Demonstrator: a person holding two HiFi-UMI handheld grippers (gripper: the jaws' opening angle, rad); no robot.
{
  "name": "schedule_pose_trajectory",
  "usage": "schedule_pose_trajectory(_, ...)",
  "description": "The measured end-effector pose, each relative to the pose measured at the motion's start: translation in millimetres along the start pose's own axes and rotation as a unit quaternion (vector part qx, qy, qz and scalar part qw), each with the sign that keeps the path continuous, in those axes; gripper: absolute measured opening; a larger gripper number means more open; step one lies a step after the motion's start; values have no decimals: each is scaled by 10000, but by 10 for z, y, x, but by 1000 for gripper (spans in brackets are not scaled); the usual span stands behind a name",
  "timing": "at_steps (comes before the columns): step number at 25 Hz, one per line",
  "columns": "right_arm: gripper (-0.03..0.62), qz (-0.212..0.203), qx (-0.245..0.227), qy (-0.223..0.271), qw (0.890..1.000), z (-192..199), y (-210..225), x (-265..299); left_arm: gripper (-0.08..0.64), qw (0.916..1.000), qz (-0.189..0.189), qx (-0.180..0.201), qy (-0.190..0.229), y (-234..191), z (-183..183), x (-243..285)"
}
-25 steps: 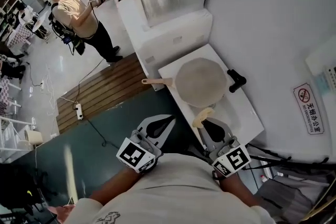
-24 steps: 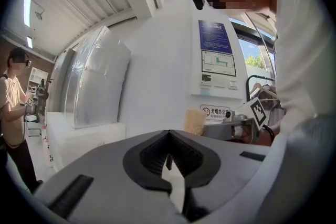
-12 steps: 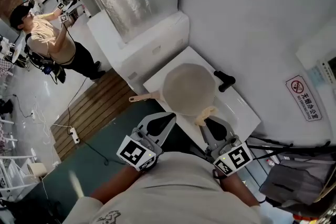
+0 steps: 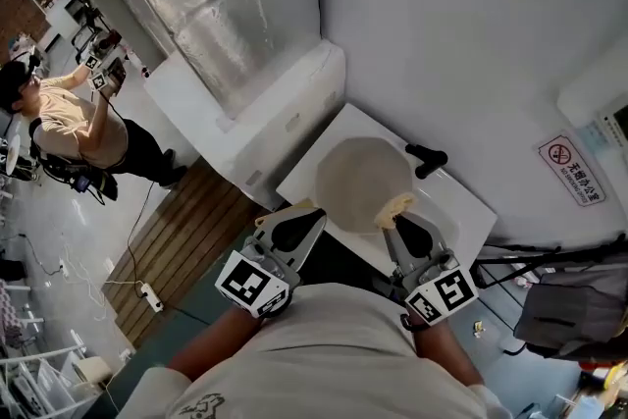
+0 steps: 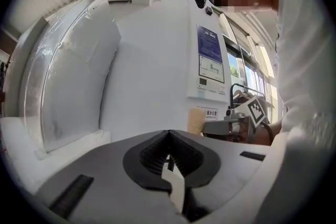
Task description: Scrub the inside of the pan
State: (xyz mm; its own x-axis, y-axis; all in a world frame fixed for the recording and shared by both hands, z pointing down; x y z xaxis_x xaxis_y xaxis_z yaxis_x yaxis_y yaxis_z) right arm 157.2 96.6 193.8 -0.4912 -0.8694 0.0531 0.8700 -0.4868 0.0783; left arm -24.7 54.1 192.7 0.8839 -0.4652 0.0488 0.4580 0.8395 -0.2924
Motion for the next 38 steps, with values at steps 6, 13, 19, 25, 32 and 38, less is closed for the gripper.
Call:
schedule_pose_trajectory(6, 25, 520, -33, -31, 9986, 29, -204, 340, -3, 9991, 378, 47, -188, -467, -62, -251)
schedule_pose_trajectory(13, 25, 659, -10, -312, 9973, 149, -256, 641, -3, 9982, 468, -156, -347, -889, 56, -317)
schedule_pose_trajectory(19, 25, 611, 61, -494, 9969, 287, 21, 815, -3, 9976, 395, -310, -469, -1055, 180, -141)
schedule_pose_trajectory(25, 26, 578, 153, -765, 9953, 513, 354, 1003, -3, 9957, 291, -537, -700, -1241, 395, 38)
schedule_pose_trajectory(32, 25, 553, 440, -1243, 9897, 1111, 888, 1179, -3, 9840, 153, -1468, -1000, -1568, 999, 297)
schedule_pose_trajectory(38, 26, 520, 755, -1719, 9808, 1665, 1235, 1306, -2, 9706, 94, -1874, -1507, -1787, 1509, 443)
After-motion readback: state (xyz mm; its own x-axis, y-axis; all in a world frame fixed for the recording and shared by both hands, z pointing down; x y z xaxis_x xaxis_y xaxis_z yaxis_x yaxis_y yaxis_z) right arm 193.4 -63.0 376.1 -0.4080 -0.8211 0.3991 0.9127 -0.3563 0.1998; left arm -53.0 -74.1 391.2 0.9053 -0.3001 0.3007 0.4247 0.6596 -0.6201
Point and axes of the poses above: the fingertips, and each gripper's own axes: x forward along the fingers, y to its right, z out of its underside, the point moved 6 cm from there along -x, backward along the fingers, and after that the axes turned 7 degrees about -x, right-handed, at the moved point
